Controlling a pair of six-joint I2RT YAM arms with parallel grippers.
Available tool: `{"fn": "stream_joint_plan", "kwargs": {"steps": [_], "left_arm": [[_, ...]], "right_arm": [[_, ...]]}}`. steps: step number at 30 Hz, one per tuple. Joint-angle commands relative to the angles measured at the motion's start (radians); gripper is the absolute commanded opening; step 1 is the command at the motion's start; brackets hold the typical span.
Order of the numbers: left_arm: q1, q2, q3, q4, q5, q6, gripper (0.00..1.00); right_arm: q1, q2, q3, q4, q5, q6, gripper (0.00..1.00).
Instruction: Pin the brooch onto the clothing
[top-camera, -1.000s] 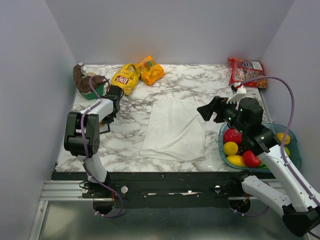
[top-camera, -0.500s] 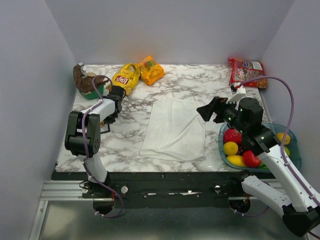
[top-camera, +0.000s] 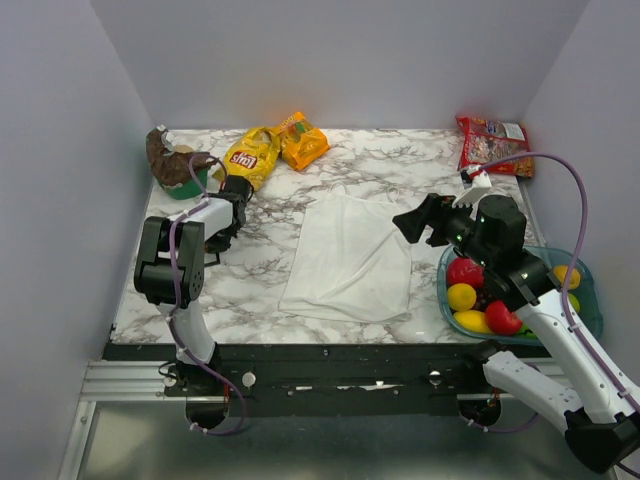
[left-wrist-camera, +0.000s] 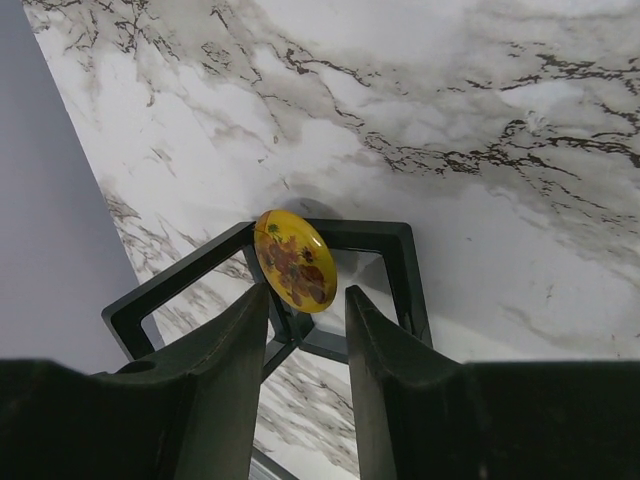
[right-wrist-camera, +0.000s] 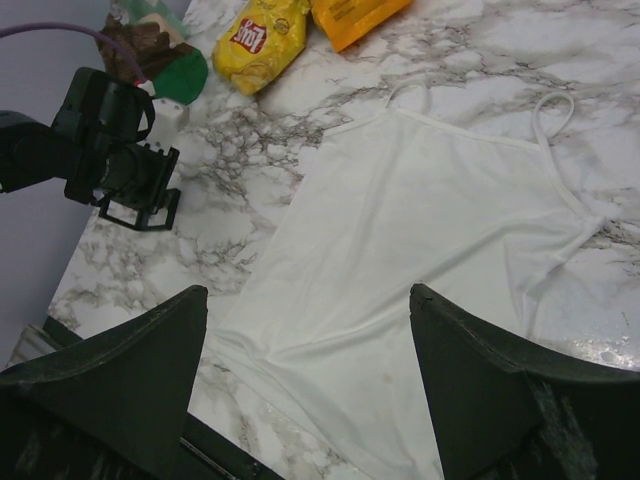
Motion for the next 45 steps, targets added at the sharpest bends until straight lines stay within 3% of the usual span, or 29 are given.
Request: {"fn": "stream_joint_plan", "kwargs": {"steps": [1, 20, 29, 45], "left_arm": [[-0.006, 0.033, 0.021, -0.017, -0.070, -0.003, 0.45], [-0.009, 0.009, 0.009, 0.002, -0.119, -0.003, 0.26], [-0.009, -0.016, 0.000, 0.016, -0.162, -0.001, 0.25], [-0.001, -0.036, -0.005, 0.023, -0.176, -0.004, 0.11]], "right_arm": [[-0.004, -0.008, -0.014, 0.023, -0.023, -0.012, 0.89], [-0.004, -0.010, -0.019, 0.026, -0.037, -0.018, 0.89], [-0.003, -0.008, -0.019, 0.028, -0.040, -0.021, 0.89], [-0.003, -0.007, -0.021, 0.028, -0.042, -0.021, 0.89]]}}
